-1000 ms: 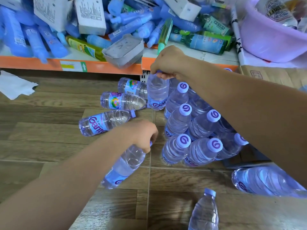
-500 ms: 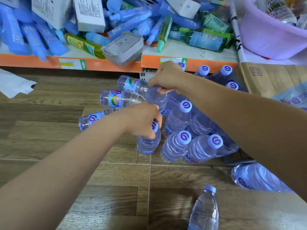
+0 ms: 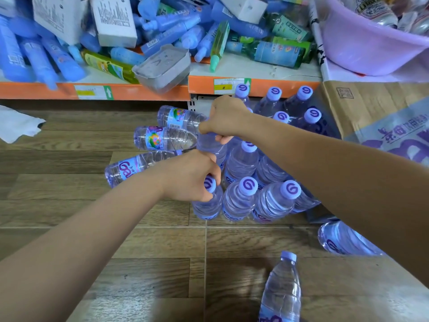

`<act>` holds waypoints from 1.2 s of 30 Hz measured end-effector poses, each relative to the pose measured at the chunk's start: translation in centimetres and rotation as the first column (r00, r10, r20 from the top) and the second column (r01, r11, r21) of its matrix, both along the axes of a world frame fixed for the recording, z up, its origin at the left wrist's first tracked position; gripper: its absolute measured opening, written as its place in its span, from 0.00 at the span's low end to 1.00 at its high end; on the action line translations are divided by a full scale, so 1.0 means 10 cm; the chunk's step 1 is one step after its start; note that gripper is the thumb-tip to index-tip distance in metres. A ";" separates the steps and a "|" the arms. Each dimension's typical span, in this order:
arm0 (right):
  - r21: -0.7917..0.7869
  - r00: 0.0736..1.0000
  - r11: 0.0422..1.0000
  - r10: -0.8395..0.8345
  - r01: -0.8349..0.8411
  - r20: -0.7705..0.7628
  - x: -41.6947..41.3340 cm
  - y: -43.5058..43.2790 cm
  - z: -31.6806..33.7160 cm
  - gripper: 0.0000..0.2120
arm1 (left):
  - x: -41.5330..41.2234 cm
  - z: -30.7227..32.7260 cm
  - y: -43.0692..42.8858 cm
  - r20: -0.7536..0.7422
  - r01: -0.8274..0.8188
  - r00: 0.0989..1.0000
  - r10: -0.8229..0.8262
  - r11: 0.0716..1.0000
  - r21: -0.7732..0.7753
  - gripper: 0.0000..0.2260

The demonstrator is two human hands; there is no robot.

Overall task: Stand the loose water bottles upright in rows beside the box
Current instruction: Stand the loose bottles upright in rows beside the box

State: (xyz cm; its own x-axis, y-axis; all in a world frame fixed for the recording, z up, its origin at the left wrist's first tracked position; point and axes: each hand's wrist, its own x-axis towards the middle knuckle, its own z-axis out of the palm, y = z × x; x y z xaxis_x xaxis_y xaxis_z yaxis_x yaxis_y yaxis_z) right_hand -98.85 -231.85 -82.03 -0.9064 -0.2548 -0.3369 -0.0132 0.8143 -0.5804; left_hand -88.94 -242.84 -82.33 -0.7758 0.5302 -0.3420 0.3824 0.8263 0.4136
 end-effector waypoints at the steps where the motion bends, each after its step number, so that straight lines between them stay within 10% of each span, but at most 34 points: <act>1: 0.013 1.000 1.000 0.014 -0.014 -0.018 0.02 0.01 -0.02 0.16 | 0.02 0.00 0.00 -0.003 -0.002 1.000 0.002 1.000 0.003 0.10; 36: 0.222 0.991 0.967 0.132 -0.127 -0.010 0.13 0.03 -0.20 0.24 | 0.07 0.04 0.00 -0.018 0.002 1.000 -0.003 0.996 -0.089 0.12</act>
State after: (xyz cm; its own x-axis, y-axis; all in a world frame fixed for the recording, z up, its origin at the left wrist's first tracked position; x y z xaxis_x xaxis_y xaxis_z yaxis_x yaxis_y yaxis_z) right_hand -97.57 -231.56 -84.00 -0.8792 -0.2925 -0.3761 -0.1389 0.9124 -0.3849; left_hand -88.25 -242.85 -81.95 -0.7811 0.5000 -0.3739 0.3911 0.8587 0.3312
